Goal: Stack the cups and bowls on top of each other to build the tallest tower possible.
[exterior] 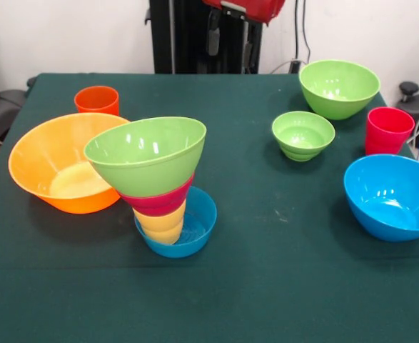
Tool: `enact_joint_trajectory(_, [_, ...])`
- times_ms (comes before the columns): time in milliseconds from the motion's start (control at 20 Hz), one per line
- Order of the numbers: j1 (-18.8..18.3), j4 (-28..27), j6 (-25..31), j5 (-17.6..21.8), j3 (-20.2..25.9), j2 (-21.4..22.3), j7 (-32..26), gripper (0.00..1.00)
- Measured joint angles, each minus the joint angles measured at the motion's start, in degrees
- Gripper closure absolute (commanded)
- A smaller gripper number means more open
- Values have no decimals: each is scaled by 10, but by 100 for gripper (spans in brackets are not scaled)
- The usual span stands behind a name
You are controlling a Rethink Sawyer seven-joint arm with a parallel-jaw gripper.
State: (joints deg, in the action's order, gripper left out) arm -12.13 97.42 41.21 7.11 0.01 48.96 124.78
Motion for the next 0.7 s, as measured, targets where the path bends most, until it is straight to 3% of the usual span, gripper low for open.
enact_joint_trajectory(350, [-14,0,0,21,8,26,0,0])
enact_joint_trajectory(700, [-77,-4,0,49,45,32,-12,0])
